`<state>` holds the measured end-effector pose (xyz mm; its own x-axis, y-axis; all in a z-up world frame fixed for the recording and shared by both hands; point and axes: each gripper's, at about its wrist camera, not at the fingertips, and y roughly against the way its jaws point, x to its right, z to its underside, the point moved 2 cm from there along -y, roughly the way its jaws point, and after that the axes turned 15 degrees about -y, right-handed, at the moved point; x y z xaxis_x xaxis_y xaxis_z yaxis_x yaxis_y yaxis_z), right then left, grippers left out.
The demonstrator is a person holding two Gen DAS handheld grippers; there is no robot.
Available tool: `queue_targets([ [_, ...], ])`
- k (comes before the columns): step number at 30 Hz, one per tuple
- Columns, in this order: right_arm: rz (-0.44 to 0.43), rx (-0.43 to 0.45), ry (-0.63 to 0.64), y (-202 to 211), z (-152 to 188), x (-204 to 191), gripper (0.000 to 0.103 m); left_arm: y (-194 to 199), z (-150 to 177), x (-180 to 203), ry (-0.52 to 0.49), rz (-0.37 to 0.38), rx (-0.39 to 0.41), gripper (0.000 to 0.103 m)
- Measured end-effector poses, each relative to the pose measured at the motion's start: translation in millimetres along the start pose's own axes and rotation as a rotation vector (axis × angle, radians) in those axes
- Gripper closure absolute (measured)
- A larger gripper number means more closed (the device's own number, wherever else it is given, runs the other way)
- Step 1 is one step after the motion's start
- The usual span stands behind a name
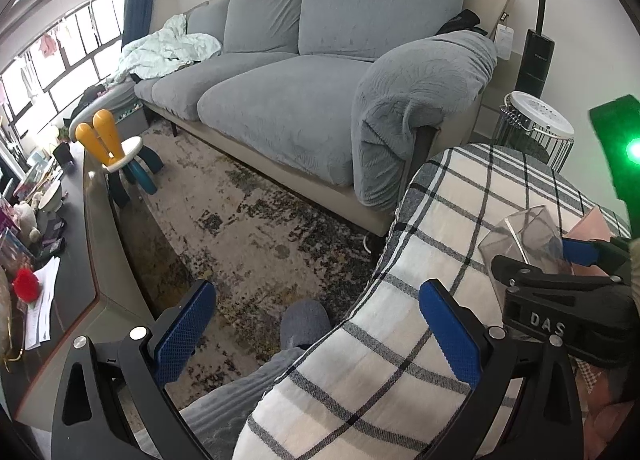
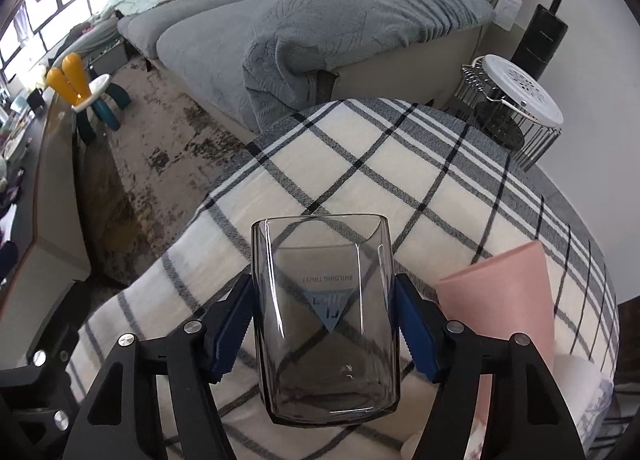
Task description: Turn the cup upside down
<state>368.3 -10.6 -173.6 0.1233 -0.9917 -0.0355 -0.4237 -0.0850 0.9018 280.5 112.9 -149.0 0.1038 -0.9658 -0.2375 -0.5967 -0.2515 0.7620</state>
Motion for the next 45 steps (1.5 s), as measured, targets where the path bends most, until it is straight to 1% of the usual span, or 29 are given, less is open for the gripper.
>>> queue_targets([
  [5,0.001,0.025,-0.022,37,13,0,0.036,24,5,-7,-0.01,0.006,0.022,0.0],
  [8,-0.02,0.019,-0.078,64,29,6,0.036,45,15,-10,-0.026,0.022,0.026,0.0],
  [13,-0.027,0.042,-0.181,115,74,19,0.037,85,36,-9,-0.064,0.049,0.042,0.0],
  [14,-0.024,0.034,-0.195,120,83,21,0.037,93,42,-8,-0.076,0.054,0.046,0.0],
  [17,-0.019,-0.025,-0.278,132,118,33,0.037,110,62,-1,-0.108,0.086,0.036,0.0],
  [18,-0.007,-0.06,-0.317,133,134,39,0.037,115,70,2,-0.118,0.1,0.03,0.0],
  [21,0.027,-0.129,-0.421,133,175,57,0.036,124,88,12,-0.144,0.135,0.011,0.0],
  [24,0.075,-0.163,-0.496,133,206,74,0.036,129,99,21,-0.174,0.164,0.001,0.0],
  [26,0.098,-0.179,-0.541,130,219,82,0.036,131,102,25,-0.19,0.174,0.005,0.0],
  [31,0.127,-0.191,-0.628,118,230,95,0.036,127,104,22,-0.197,0.179,0.009,0.0],
  [36,0.143,-0.192,-0.63,106,225,96,0.035,117,106,26,-0.221,0.198,-0.009,0.0],
  [37,0.156,-0.189,-0.626,105,224,95,0.034,116,107,27,-0.228,0.202,-0.011,0.0],
  [38,0.175,-0.185,-0.621,105,225,95,0.026,116,107,30,-0.233,0.207,-0.011,0.0],
  [39,0.186,-0.174,-0.614,106,225,96,0.02,117,107,33,-0.24,0.214,-0.008,0.0],
  [41,0.184,-0.154,-0.613,112,225,97,0.019,122,108,38,-0.26,0.234,0.004,0.0],
  [45,0.148,-0.072,-0.627,142,231,110,0.019,138,109,55,-0.32,0.281,0.039,0.0],
])
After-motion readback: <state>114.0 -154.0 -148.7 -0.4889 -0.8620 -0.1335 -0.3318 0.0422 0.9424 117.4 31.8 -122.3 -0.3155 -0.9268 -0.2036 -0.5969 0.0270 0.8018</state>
